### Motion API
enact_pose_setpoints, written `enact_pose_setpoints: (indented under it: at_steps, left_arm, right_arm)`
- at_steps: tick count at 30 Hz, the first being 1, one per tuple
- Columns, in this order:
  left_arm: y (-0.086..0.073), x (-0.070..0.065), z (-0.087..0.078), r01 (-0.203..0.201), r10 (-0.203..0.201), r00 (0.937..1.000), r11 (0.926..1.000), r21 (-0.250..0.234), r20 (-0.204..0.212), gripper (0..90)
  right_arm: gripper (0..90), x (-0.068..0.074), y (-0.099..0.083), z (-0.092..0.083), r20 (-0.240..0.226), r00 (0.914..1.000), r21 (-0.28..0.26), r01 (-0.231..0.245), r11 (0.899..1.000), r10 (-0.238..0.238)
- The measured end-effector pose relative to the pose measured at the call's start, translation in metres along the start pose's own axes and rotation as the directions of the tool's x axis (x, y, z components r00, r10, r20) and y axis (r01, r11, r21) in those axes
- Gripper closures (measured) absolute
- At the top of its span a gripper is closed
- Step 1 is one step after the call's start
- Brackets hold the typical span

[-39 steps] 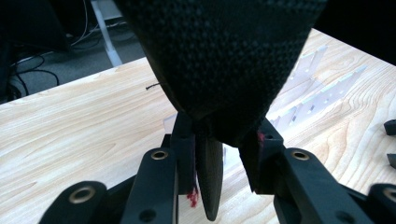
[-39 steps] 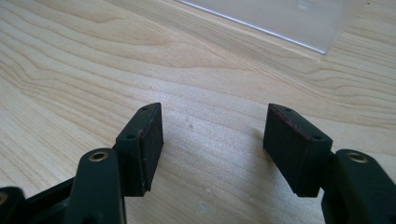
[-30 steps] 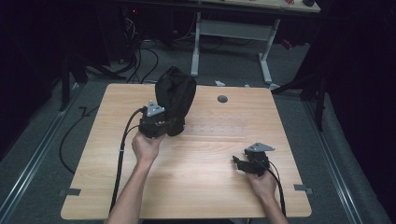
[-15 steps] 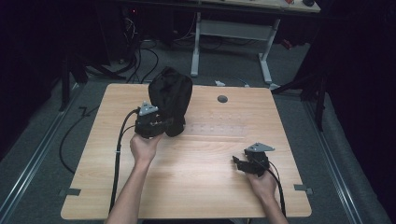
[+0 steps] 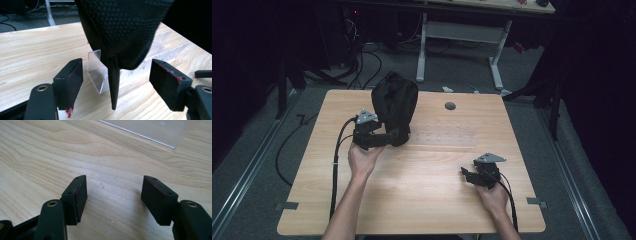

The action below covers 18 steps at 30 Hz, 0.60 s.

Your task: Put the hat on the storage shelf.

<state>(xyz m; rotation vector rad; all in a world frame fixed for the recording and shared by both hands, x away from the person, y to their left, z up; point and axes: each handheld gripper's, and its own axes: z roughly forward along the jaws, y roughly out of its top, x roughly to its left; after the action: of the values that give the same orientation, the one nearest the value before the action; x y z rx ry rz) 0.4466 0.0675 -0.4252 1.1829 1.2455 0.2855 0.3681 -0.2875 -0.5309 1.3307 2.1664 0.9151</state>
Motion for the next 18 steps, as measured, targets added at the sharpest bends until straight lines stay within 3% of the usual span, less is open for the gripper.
enact_pose_setpoints:
  at_steps: [8,18]
  left_arm:
    - [0.001,0.000,-0.015,-0.013,0.012,0.9998,0.9997,0.019,0.013,27.6]
    - [-0.003,0.013,-0.033,-0.005,0.004,0.9999,0.9993,0.038,0.014,28.1]
  right_arm:
    - [37.7,0.000,0.000,0.000,0.000,1.0000,0.000,-0.001,1.000,0.001]
    - [37.7,0.000,0.000,0.000,0.000,1.0000,0.000,0.000,1.000,0.000]
